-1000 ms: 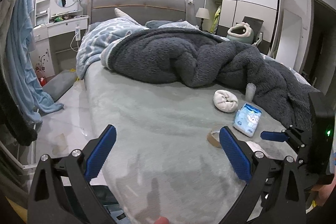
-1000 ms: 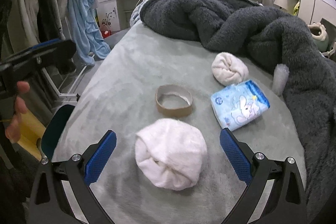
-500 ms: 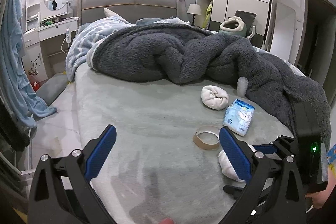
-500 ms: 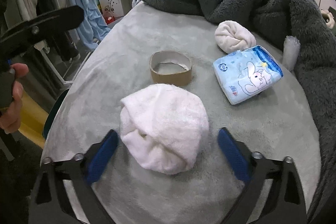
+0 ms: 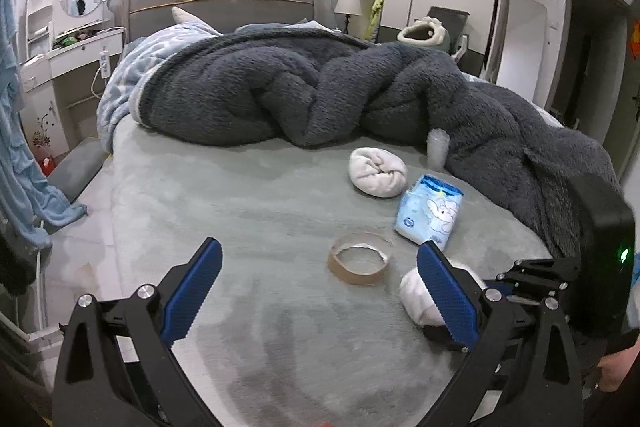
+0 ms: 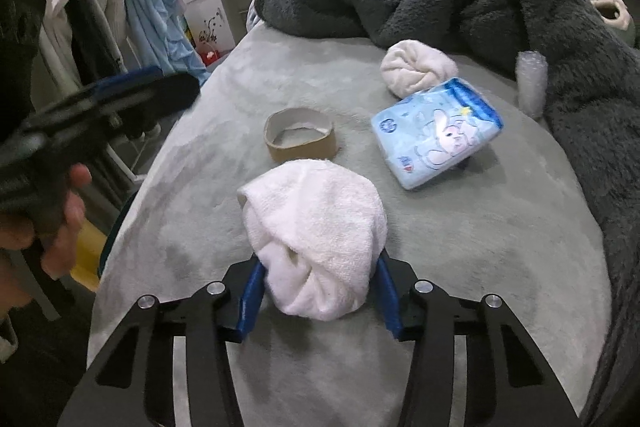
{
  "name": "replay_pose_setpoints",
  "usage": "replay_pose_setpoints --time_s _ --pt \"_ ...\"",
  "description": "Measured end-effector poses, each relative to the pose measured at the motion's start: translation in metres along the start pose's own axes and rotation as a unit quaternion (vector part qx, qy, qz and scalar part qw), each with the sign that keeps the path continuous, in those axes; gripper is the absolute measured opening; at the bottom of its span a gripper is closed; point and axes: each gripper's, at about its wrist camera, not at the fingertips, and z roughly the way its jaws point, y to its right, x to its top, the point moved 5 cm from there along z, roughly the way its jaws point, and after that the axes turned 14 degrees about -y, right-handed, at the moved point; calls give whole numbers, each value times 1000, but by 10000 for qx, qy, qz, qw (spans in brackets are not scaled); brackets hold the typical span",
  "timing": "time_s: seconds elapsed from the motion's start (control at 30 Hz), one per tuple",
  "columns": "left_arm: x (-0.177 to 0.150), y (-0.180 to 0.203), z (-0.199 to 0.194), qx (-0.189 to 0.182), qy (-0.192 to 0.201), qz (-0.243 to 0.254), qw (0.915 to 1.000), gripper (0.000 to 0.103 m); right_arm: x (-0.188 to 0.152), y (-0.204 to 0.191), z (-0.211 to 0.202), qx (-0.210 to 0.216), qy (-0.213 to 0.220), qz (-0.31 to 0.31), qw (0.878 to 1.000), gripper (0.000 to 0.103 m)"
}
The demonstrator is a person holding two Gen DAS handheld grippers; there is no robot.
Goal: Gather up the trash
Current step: 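Grasp the white rolled towel with the right tool while the left grasps the tape core, then carry the towel and tape core with both tools over the teal bin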
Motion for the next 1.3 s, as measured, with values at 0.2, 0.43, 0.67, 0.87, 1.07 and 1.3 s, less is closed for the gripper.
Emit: replay_pose_setpoints --time_s 0.2,0.43,0.67,0.87,1.07,1.3 --pt "-1 11 18 -44 -174 61 9998 99 -2 18 -13 83 157 271 9995 49" --pt "2 16 42 57 -392 97 9992 98 -8 32 -27 122 314 501 9982 49" --pt "5 24 64 -151 -634 211 9977 88 -16 47 -32 174 359 678 9969 49" --pt "4 36 83 -227 -875 403 9951 83 -23 54 -33 205 340 750 9964 49" --pt "3 39 92 -205 -1052 483 9931 63 -24 52 -32 217 293 727 9967 49" --pt "2 35 89 -246 -1052 397 9934 55 -25 52 -37 229 324 750 9964 49"
